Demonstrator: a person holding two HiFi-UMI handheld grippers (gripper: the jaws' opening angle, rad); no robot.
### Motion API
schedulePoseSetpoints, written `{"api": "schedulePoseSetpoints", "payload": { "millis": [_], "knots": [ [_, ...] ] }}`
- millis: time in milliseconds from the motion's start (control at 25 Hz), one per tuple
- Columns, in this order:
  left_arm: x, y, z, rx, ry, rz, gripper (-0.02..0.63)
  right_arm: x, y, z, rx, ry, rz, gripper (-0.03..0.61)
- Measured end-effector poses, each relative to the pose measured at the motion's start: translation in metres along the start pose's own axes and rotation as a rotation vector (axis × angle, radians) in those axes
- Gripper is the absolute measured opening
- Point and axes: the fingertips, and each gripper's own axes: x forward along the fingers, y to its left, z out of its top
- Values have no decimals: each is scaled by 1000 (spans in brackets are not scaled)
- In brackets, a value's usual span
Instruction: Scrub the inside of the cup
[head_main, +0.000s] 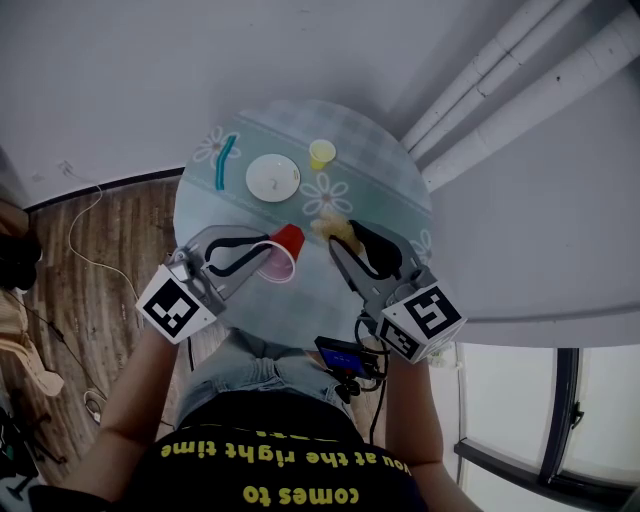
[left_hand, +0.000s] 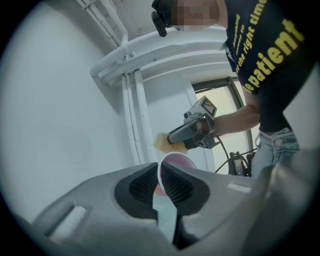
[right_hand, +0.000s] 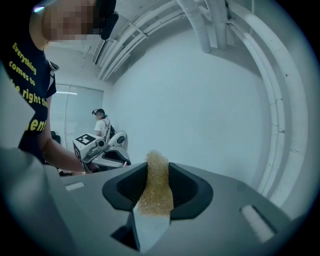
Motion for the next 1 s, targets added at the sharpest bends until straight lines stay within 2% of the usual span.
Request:
{"api": "schedulePoseSetpoints", "payload": {
  "millis": [600,1000],
  "knots": [
    [-10,14,-5,-22,-8,44,28,-17,-21,-7,30,0,-75,137],
    [-16,24,-3,-89,-55,111,28,-20,-20,-5,8,-36,-104,137]
  ]
}}
